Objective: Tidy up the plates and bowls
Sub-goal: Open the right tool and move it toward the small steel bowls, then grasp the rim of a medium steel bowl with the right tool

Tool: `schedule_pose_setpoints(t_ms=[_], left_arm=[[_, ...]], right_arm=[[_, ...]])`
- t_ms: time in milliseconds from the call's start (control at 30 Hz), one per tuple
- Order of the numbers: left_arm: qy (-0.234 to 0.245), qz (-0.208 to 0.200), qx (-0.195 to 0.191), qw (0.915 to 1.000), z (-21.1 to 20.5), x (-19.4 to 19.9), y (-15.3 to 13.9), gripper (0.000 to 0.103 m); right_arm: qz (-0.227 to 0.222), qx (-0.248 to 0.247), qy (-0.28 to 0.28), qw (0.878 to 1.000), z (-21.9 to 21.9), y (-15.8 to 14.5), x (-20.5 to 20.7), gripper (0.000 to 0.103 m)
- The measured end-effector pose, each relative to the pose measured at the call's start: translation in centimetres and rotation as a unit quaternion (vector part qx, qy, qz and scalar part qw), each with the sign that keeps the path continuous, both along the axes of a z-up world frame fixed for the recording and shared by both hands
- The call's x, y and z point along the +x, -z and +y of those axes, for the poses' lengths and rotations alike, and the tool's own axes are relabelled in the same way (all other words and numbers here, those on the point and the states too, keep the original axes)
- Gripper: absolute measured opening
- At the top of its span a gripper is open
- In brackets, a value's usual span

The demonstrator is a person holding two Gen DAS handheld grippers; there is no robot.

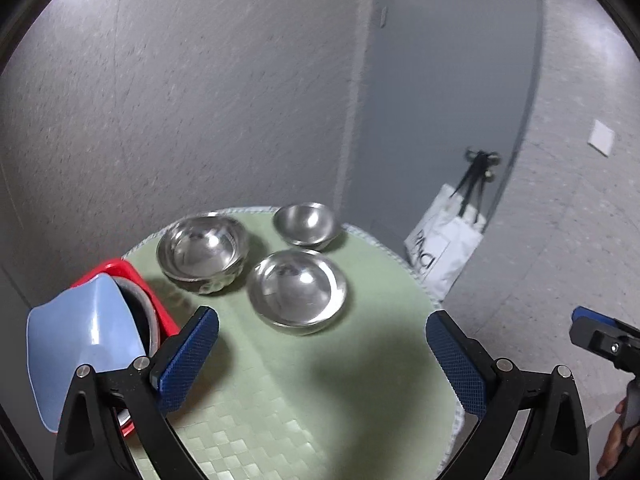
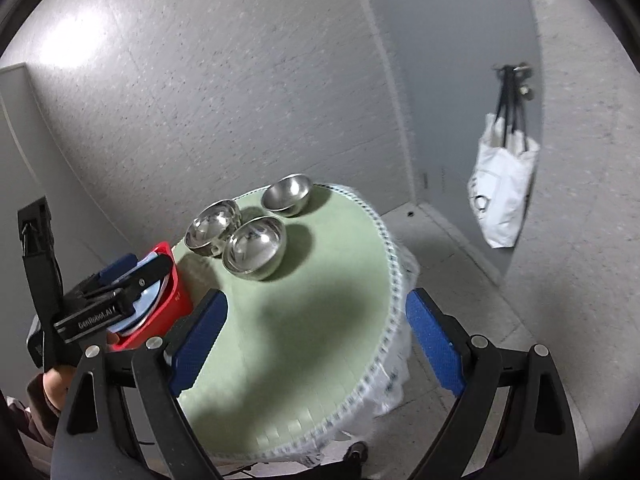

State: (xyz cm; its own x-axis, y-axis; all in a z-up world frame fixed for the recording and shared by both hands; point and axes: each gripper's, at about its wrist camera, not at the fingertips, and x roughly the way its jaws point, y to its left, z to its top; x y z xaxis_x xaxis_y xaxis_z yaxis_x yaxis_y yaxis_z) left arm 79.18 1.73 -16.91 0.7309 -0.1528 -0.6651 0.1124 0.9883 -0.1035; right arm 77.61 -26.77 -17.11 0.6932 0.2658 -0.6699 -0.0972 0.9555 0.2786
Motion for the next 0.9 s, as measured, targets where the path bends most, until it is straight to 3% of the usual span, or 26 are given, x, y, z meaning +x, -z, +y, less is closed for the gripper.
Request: schedule_pose_setpoints(t_ms=[300,367,433,667,833,867,900], left_arm=[[-0.051,0.064,0.035,0.9960,0.1,8.8,3.9,0.102],[-0.063,0.094,0.034,0.9931,0.1,11.2,5.6,0.102],[-0.079,0.118,0.030,0.9893,0.0,13.0,6.7,0.094],[-0.119,0.181,0.032,0.9758,0.3,18.8,10.9,0.090],[-0.125,0.208,0.059,0.9683,-0.1,21.1,13.4,0.074],[-0.121,0.209,0.062,0.9686,-0.3,21.5,13.7,0.070],[-0.112,0.215,0.051,0.9689,-0.3,21.7,14.3,0.060]], right_arm=[[0.058,-0.003,-0.071,0.996,2.9,4.5,10.9,0.093],[0.072,-0.001,-0.091,0.993,3.6,5.7,13.4,0.093],[0.091,-0.008,-0.113,0.989,4.6,7.3,16.4,0.093],[0.146,-0.019,-0.170,0.974,6.9,12.0,23.2,0.092],[0.182,-0.028,-0.211,0.960,9.0,14.8,25.5,0.072],[0.187,-0.026,-0.217,0.958,9.3,15.2,25.8,0.065],[0.192,-0.028,-0.224,0.955,9.7,15.6,25.9,0.054]])
